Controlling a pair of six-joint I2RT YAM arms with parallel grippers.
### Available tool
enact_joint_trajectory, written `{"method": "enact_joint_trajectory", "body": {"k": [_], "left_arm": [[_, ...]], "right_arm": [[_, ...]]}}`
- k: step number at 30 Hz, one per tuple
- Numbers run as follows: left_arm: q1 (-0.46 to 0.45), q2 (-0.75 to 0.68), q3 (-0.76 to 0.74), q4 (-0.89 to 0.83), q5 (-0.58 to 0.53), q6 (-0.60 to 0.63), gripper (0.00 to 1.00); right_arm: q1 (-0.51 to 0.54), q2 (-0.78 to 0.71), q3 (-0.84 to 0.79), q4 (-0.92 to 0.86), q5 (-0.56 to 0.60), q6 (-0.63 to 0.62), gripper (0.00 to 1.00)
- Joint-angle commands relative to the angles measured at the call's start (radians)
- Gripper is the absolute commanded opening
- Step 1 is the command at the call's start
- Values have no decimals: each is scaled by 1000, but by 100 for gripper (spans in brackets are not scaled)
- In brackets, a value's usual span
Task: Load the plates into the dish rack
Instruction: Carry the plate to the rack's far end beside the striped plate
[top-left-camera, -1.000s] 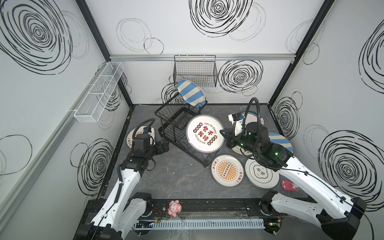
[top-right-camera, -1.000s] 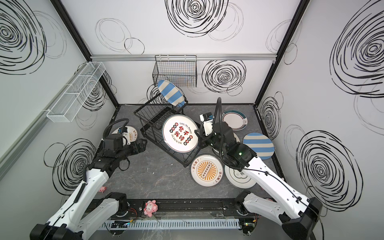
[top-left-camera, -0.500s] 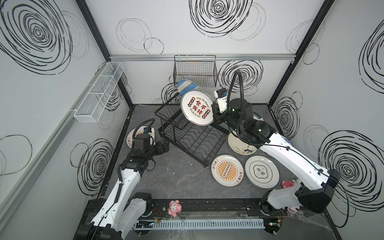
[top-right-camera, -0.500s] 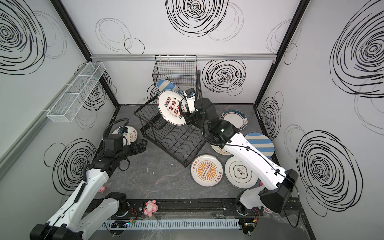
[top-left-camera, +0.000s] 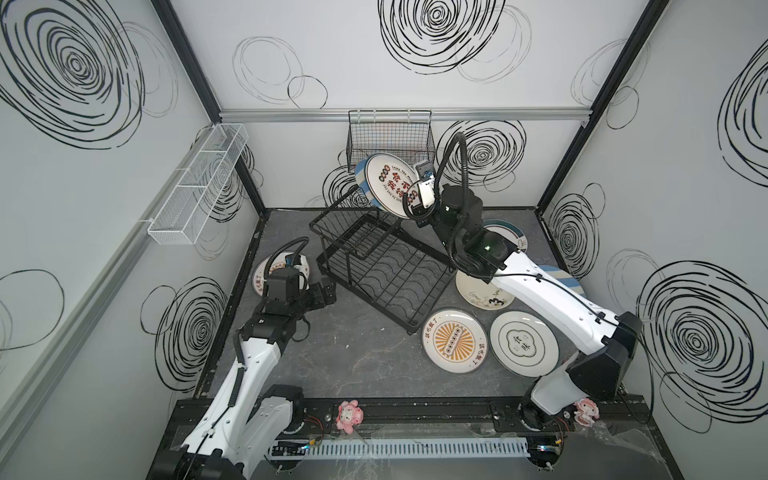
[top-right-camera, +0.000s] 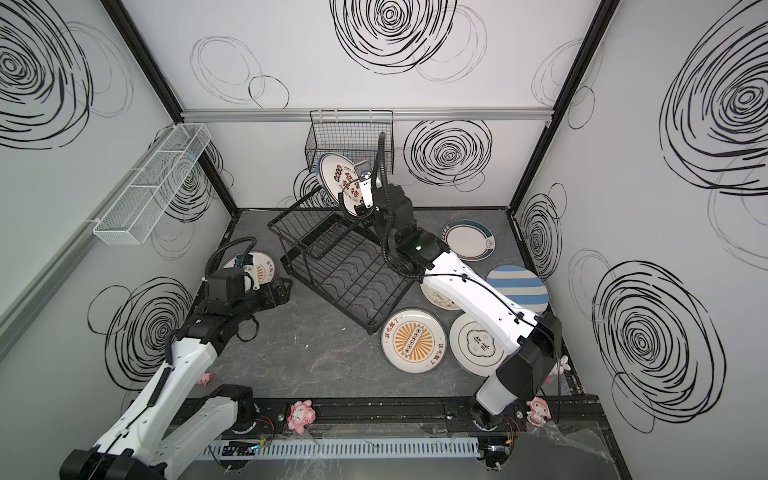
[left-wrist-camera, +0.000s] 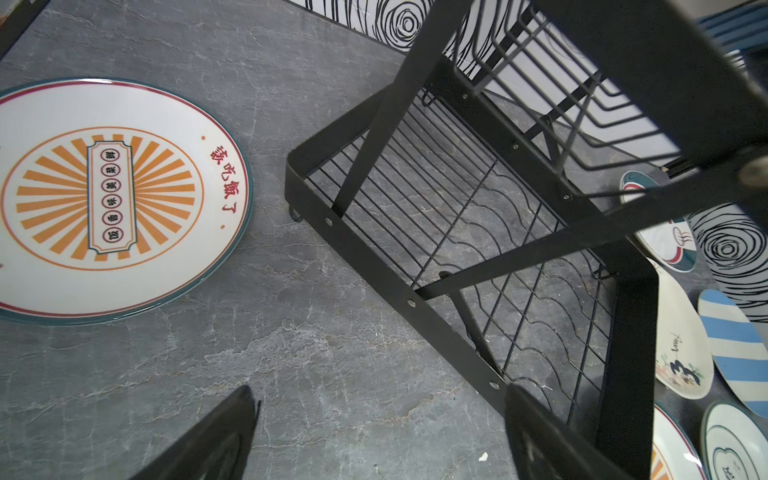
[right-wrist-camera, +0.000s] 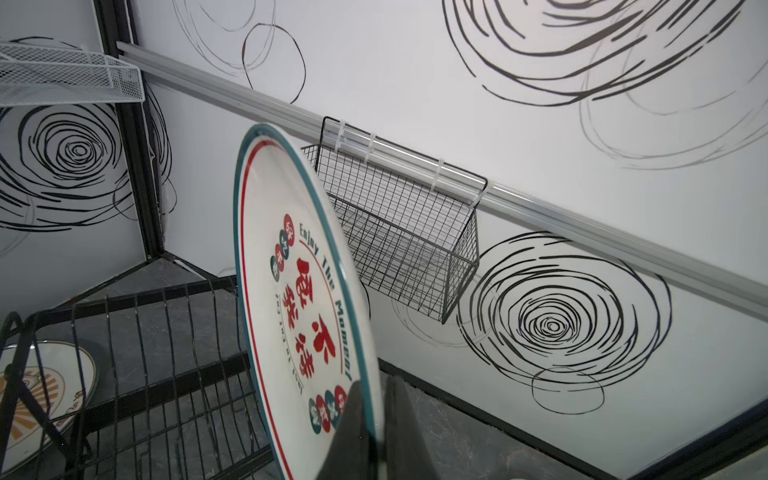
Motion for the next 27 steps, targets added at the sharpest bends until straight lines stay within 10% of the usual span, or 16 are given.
{"method": "enact_joint_trajectory", "body": {"k": [1,27], "left_arm": [[9,-9,3,13,-12,18,96],[9,-5,1,13,-13,21,96]], "right_arm": [[7,4,3,210,-1,-89,0],[1,138,40,295,31,-195,0]]}}
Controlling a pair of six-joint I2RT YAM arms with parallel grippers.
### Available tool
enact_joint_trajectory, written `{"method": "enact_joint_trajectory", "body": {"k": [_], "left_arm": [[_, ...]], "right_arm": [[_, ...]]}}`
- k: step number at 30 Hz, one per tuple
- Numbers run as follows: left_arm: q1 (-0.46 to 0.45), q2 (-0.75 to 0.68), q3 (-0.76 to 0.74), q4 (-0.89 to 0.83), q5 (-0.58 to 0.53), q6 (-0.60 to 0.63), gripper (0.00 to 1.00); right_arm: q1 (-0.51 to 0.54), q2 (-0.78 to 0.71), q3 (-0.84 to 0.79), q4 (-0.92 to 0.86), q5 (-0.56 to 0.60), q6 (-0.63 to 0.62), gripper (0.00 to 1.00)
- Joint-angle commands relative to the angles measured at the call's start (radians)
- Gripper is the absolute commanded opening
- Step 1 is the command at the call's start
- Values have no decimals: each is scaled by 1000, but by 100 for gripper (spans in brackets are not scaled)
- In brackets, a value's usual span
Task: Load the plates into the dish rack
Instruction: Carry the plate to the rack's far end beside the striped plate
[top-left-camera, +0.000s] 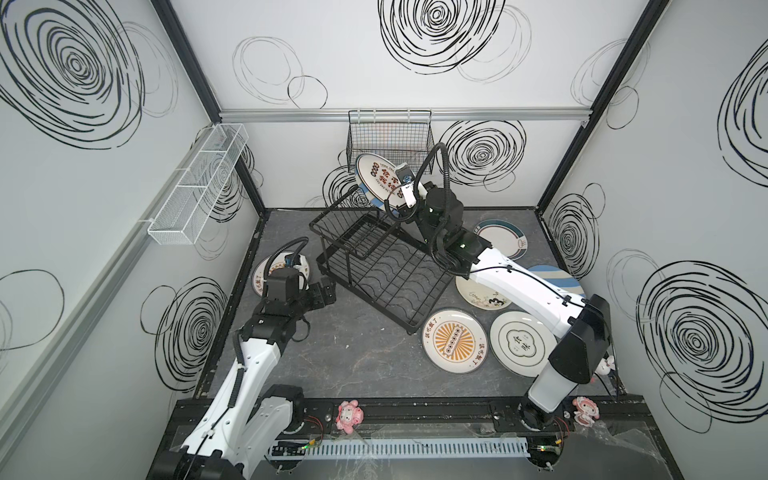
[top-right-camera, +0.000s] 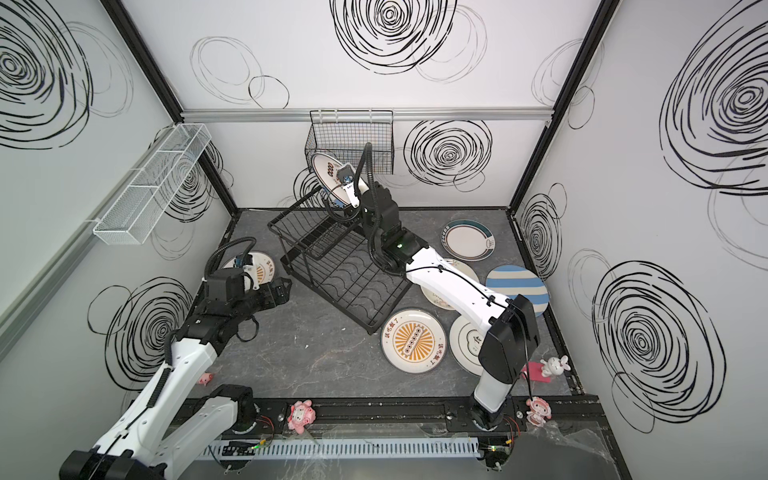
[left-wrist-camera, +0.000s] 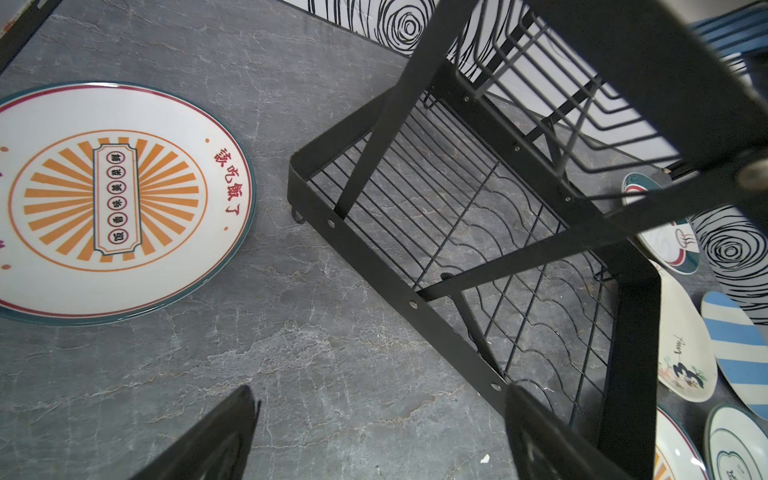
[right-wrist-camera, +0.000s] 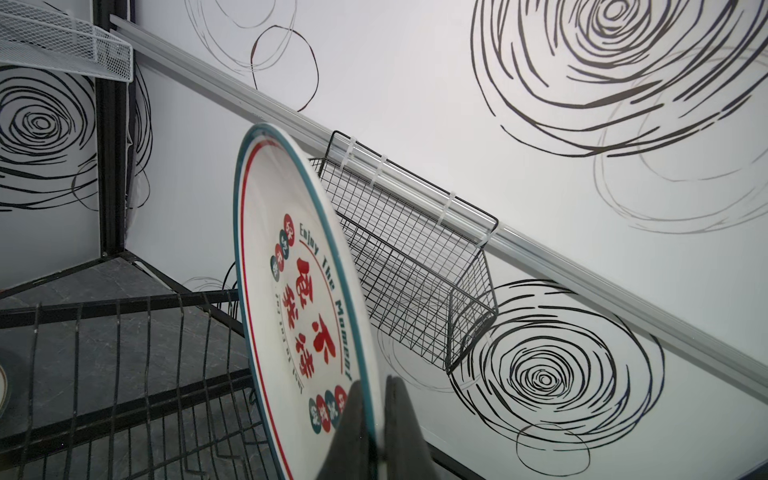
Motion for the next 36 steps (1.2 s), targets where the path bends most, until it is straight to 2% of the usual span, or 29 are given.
{"method": "enact_joint_trajectory", "body": {"k": [1,17,36], "left_arm": [[9,-1,1,13,-6,20,96],[10,-3,1,9,-16,21,96],[9,-5,-1,6,-16,20,96]], "right_arm": [[-1,7,40,96,19,-26,0],[-31,11,-7,122,21,-41,0],[-35,34,-22,116,-14,36,0]]}}
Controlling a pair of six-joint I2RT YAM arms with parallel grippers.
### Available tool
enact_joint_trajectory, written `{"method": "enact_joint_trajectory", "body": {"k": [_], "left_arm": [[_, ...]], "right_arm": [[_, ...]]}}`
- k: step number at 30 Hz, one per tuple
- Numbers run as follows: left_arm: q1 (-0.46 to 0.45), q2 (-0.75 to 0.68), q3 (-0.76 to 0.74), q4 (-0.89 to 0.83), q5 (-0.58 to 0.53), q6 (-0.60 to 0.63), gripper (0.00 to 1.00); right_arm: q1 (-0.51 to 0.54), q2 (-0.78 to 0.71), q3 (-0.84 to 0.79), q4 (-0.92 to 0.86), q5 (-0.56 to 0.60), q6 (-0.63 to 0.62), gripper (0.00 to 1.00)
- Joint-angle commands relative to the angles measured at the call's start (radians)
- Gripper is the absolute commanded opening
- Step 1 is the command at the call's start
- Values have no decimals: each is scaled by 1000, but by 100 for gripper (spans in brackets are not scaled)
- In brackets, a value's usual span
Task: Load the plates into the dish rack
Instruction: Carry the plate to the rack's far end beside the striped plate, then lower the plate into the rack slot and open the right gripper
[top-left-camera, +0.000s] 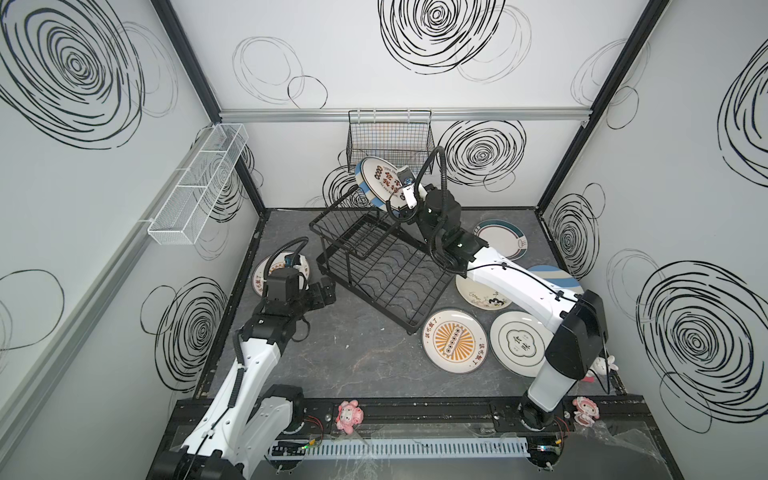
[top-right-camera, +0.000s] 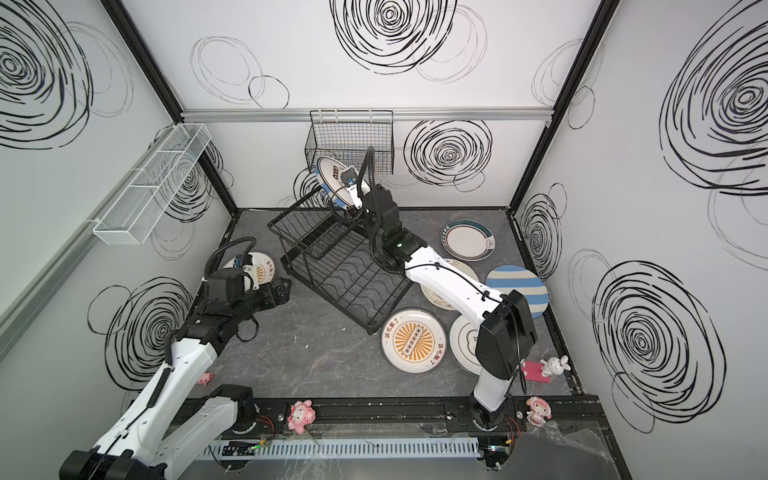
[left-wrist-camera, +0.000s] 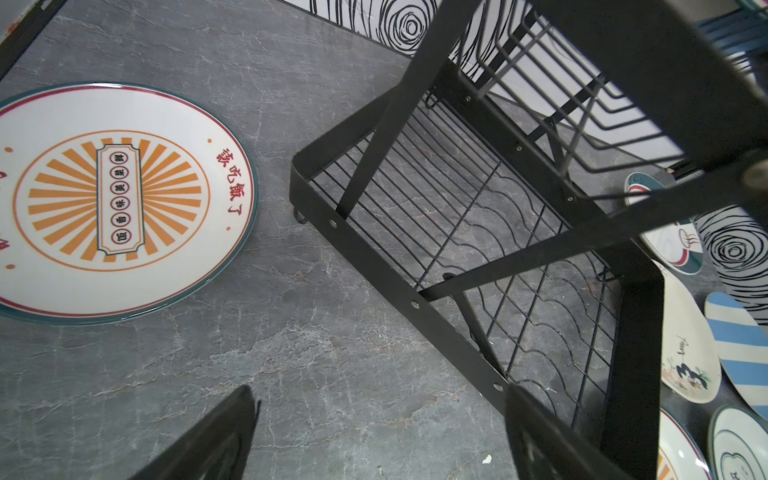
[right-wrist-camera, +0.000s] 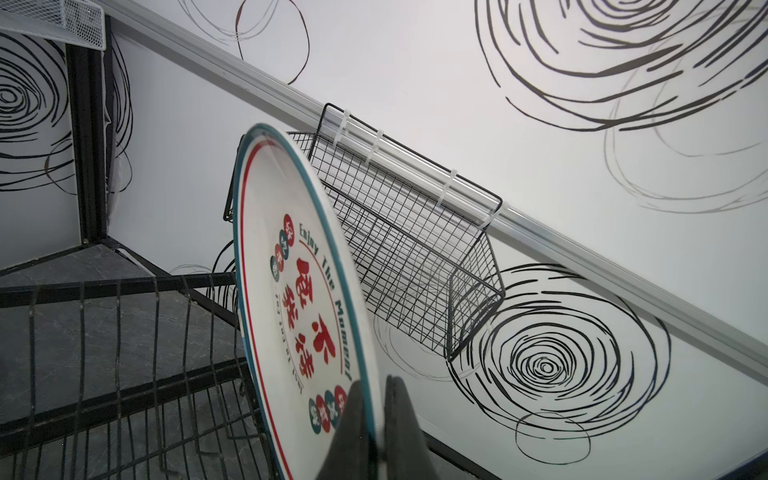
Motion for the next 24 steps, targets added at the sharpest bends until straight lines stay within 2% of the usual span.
{"method": "enact_joint_trajectory", "body": {"k": [1,24], "left_arm": [[9,-5,-1,8,-11,19,96],[7,-10,-1,8,-4,18,96]], "right_arm": [[3,15,18,80,4,20,0],[5,162,166,19,29,23,0]]}}
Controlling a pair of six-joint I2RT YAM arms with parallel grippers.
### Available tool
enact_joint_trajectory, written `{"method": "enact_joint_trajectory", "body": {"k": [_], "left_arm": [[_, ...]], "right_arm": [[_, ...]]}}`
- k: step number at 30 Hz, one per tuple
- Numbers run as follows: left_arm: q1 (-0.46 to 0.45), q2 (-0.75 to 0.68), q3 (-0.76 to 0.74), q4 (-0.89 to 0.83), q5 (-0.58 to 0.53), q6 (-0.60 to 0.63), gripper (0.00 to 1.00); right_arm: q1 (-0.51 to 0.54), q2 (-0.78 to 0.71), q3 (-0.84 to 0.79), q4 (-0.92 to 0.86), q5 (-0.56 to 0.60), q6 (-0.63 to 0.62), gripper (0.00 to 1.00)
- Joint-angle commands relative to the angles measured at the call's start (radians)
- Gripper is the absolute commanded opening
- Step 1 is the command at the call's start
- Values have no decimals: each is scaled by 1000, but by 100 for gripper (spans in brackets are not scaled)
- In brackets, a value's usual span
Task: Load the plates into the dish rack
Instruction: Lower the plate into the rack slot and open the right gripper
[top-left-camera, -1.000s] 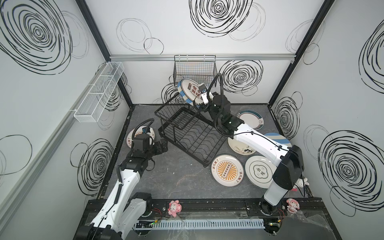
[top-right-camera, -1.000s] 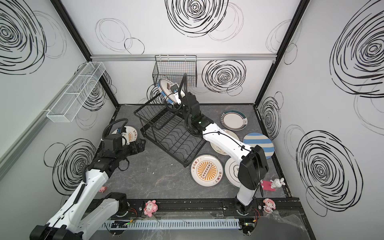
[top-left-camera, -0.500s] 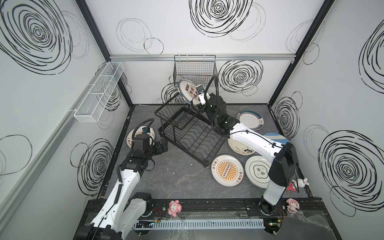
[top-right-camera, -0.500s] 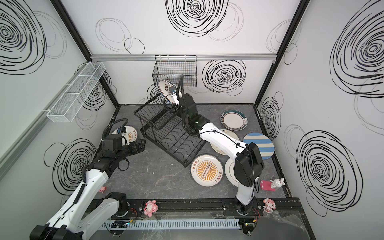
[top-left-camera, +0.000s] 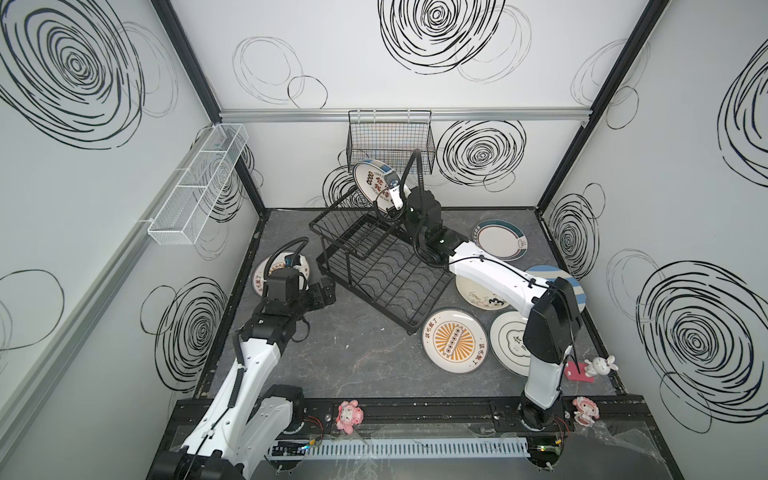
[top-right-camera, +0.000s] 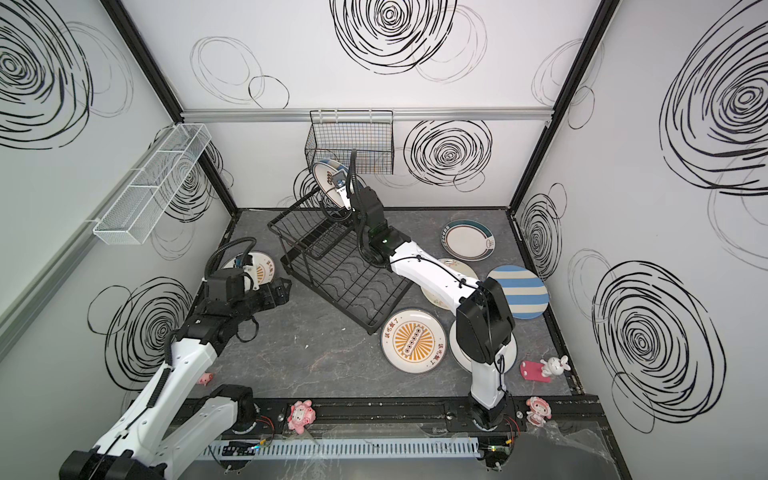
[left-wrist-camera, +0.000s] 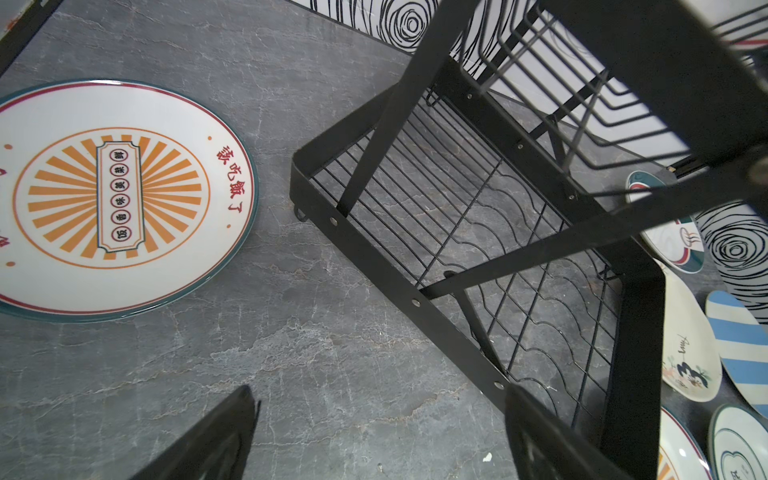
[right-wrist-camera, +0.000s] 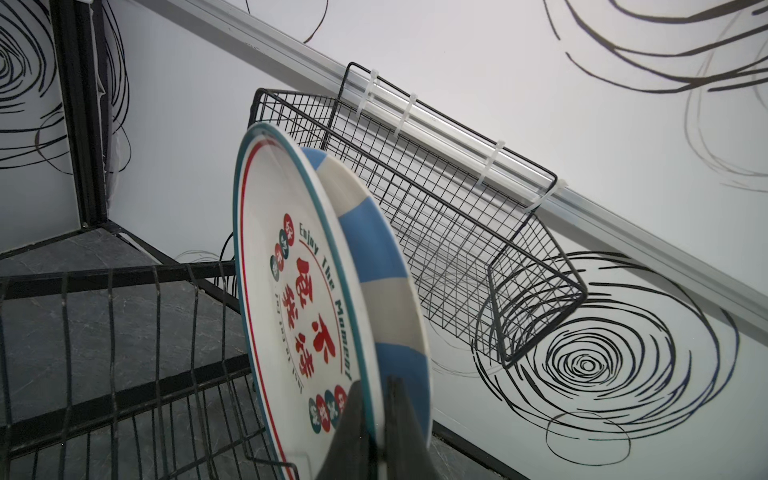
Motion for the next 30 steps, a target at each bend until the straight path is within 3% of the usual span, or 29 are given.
{"method": "enact_joint_trajectory", "body": {"k": [1,17,21,27,30], "left_arm": [[8,-10,-2,13,-5,18,96],[8,-3,-2,15,-2,15,96],[7,-1,-2,14,-1,14,96],[8,-1,0,13,-3,14,96],[8,-1,0,13,-2,13,96]], "right_arm": [[3,9,61,27,17,1,0],[-1,89,151,-29,31,20,0],[-1,103,180,-57,25,25,10],[0,107,210,-90,18,35,15],[0,105,211,-96,23,33,25]]}}
